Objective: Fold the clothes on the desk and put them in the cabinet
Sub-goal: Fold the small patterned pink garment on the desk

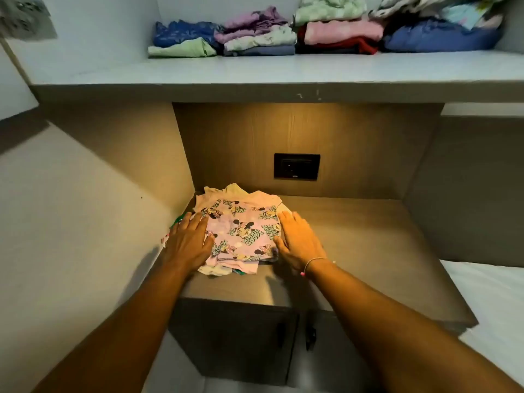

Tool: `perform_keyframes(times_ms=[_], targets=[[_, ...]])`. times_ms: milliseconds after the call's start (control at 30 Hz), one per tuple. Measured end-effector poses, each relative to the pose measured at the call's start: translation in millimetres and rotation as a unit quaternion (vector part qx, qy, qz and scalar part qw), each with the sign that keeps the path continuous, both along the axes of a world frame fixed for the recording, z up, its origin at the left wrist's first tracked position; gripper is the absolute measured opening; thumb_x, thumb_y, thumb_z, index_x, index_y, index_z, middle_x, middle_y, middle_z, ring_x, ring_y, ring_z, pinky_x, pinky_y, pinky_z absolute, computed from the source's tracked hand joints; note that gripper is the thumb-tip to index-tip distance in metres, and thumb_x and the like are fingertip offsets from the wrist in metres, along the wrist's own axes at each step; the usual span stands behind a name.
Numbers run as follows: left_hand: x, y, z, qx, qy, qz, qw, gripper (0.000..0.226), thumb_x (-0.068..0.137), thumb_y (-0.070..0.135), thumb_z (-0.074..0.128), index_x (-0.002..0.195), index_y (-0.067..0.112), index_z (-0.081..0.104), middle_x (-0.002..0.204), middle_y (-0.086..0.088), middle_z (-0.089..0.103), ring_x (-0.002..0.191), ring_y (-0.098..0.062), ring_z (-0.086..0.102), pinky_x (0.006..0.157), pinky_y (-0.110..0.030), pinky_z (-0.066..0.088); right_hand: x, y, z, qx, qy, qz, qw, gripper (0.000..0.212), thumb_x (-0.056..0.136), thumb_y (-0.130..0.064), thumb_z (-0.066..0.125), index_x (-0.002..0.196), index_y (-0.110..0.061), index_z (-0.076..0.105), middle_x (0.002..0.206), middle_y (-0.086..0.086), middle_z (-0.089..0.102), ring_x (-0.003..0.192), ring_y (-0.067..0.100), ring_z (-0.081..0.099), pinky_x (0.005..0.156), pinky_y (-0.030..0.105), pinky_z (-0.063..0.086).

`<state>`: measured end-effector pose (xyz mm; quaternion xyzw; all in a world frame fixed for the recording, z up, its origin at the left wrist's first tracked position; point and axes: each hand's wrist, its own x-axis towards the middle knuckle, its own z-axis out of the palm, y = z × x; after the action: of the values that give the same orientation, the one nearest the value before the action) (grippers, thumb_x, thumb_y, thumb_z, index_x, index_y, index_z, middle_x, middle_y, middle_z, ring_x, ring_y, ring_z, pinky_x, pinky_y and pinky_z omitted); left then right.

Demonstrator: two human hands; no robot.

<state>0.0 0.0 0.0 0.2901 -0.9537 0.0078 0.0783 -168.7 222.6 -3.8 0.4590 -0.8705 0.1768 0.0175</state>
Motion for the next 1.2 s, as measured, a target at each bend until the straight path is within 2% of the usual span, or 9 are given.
perform_keyframes(times_ms=[200,500,633,733,833,933,1033,1100,1200], targets=[[-50.2,-73.4,-10.3,0.087,-0.017,0.018,0.996,0.056,0.099,0.039,0.041,0.147,0.012,0.033,0.154,-0.012,0.036,0.139,-0.031,0.034,0.111,-0.046,0.032,-23.6,-73.4,-33.4,-0.008,-0.239,-0.125,0.963,0.07,0.091,-0.037,0.058,0.149,-0.016,0.023,0.15,0.011,0.037,0.133,0.035,0.042,0.11,0.048,0.039],[-122.5,-128.7,-25.2,0.223,-0.025,0.104,0.969,0.053,0.098,0.044,0.04,0.143,0.017,0.034,0.145,-0.016,0.042,0.13,-0.042,0.042,0.108,-0.057,0.033,-72.0,-126.6,-39.4,-0.193,-0.484,-0.333,0.786,0.067,0.084,-0.024,0.064,0.144,-0.011,0.037,0.14,0.016,0.051,0.126,0.037,0.049,0.105,0.042,0.042],[-139.7,-138.9,-38.0,0.189,-0.016,0.161,0.969,0.049,0.092,0.048,0.053,0.127,0.013,0.051,0.133,-0.018,0.052,0.123,-0.042,0.046,0.106,-0.056,0.031,-86.0,-135.4,-39.0,-0.207,-0.529,-0.346,0.747,0.029,0.081,-0.025,0.069,0.099,-0.002,0.068,0.108,0.018,0.071,0.104,0.035,0.064,0.095,0.045,0.052],[-146.7,-146.4,-46.9,0.185,0.005,0.151,0.971,0.035,0.087,0.043,0.064,0.108,0.016,0.067,0.126,-0.015,0.057,0.118,-0.04,0.049,0.105,-0.054,0.032,-90.1,-141.3,-39.0,-0.189,-0.513,-0.334,0.768,0.022,0.082,-0.031,0.073,0.082,-0.009,0.072,0.09,0.013,0.075,0.089,0.03,0.068,0.09,0.042,0.055],[-146.1,-149.1,-54.1,0.18,0.017,0.151,0.972,0.026,0.086,0.04,0.067,0.101,0.019,0.073,0.121,-0.013,0.062,0.113,-0.038,0.051,0.1,-0.05,0.036,-91.9,-144.9,-42.4,-0.185,-0.468,-0.341,0.794,0.033,0.08,-0.033,0.076,0.057,-0.018,0.058,0.066,0.004,0.066,0.066,0.022,0.056,0.07,0.035,0.05],[-144.6,-146.3,-53.7,0.144,0.088,0.128,0.977,0.022,0.085,0.033,0.07,0.101,0.018,0.074,0.112,-0.014,0.066,0.106,-0.036,0.054,0.094,-0.048,0.039,-90.8,-141.6,-41.1,-0.178,-0.403,-0.321,0.838,0.017,0.086,-0.033,0.07,0.078,-0.018,0.068,0.085,0.006,0.072,0.082,0.024,0.062,0.078,0.037,0.052],[-140.5,-134.3,-45.3,0.182,0.203,0.096,0.957,0.019,0.087,0.026,0.069,0.101,0.014,0.071,0.105,-0.015,0.07,0.094,-0.035,0.061,0.075,-0.039,0.046,-83.0,-131.9,-38.2,-0.212,-0.402,-0.272,0.848,0.008,0.089,-0.021,0.066,0.096,-0.021,0.068,0.102,0.009,0.072,0.094,0.026,0.064,0.087,0.042,0.054],[-139.3,-123.2,-38.1,0.219,0.235,0.069,0.945,0.017,0.09,0.026,0.065,0.103,0.015,0.067,0.105,-0.014,0.07,0.092,-0.035,0.064,0.071,-0.035,0.047,-73.9,-119.5,-32.5,-0.264,-0.439,-0.259,0.819,0.005,0.09,-0.017,0.064,0.092,-0.02,0.066,0.09,0.01,0.071,0.079,0.023,0.062,0.071,0.039,0.055],[-144.3,-102.5,-16.4,0.215,0.243,0.024,0.946,0.012,0.093,0.03,0.058,0.103,0.023,0.062,0.099,-0.01,0.07,0.088,-0.031,0.063,0.07,-0.035,0.049,-58.5,-92.7,-17.9,-0.351,-0.555,-0.26,0.708,0.012,0.092,-0.005,0.056,0.089,-0.014,0.065,0.071,0.007,0.065,0.056,0.016,0.057,0.048,0.026,0.047]])
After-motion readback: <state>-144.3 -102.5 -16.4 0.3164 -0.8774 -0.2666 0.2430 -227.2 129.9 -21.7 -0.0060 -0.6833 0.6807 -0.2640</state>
